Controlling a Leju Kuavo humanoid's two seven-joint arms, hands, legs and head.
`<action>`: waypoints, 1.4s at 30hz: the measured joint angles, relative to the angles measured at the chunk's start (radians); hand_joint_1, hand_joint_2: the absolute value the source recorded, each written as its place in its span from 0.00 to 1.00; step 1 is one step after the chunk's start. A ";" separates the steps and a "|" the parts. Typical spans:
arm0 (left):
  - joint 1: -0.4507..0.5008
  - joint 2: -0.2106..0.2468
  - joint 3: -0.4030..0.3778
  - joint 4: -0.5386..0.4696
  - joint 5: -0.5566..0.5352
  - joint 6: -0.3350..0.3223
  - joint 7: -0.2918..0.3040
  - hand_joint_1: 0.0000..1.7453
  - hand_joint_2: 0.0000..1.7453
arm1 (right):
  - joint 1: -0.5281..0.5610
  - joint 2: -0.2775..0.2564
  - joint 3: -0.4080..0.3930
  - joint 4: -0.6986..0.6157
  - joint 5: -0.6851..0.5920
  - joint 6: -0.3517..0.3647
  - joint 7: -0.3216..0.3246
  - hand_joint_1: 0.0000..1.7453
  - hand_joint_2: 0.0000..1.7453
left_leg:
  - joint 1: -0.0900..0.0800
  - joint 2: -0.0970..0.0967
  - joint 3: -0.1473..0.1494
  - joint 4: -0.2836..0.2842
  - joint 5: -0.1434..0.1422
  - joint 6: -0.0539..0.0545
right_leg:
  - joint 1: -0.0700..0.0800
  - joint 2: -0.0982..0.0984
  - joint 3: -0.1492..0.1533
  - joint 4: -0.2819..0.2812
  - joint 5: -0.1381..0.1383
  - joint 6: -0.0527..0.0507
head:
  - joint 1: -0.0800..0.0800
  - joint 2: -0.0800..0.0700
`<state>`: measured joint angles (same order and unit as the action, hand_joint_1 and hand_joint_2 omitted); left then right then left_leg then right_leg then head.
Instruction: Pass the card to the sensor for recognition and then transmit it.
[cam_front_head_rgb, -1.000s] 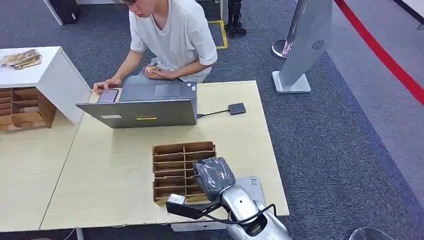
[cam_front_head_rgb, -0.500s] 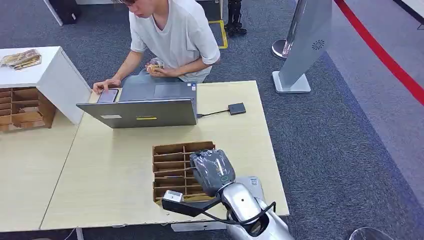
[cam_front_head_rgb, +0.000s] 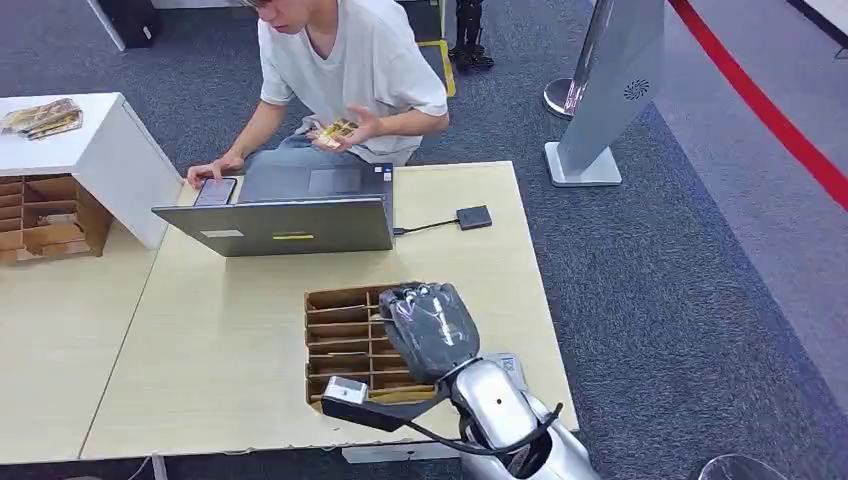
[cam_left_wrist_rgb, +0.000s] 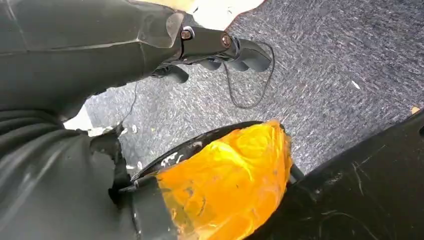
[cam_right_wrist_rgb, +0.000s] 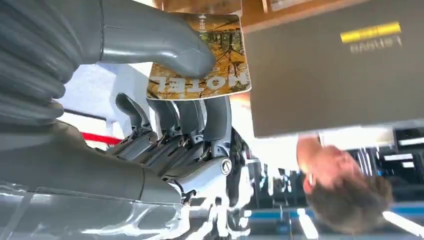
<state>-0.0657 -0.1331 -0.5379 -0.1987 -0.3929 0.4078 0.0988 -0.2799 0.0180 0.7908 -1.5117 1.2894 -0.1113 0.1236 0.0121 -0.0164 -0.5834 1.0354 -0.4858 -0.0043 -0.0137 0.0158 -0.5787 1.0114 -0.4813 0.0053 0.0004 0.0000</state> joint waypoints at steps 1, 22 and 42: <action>0.001 0.000 0.005 0.000 0.001 0.001 0.000 0.00 0.00 | 0.001 -0.005 -0.001 -0.015 0.000 -0.002 0.000 0.89 1.00 | 0.000 0.000 0.000 0.000 0.000 0.000 | 0.000 0.000 0.000 0.000 0.000 0.000 | 0.000 0.000; 0.008 -0.001 0.035 0.000 0.002 0.008 -0.013 0.00 0.00 | -0.003 -0.060 -0.009 -0.227 -0.009 -0.045 -0.033 1.00 1.00 | 0.000 0.000 0.000 0.000 0.000 0.000 | 0.000 0.000 0.000 0.000 0.000 0.000 | 0.000 0.000; -0.006 -0.003 0.033 0.000 -0.082 -0.024 0.012 0.00 0.00 | -0.177 -0.011 -0.102 -0.044 0.092 -0.013 0.058 0.00 1.00 | 0.000 0.000 0.000 0.000 0.001 0.001 | 0.000 0.000 0.000 0.000 0.001 0.000 | 0.000 0.000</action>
<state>-0.0714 -0.1362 -0.5051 -0.1987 -0.4749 0.3838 0.1106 -0.4566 0.0069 0.6889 -1.5560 1.3817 -0.1244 0.1820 0.0120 -0.0167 -0.5836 1.0356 -0.4847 -0.0036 -0.0137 0.0155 -0.5784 1.0116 -0.4806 0.0056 0.0004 0.0000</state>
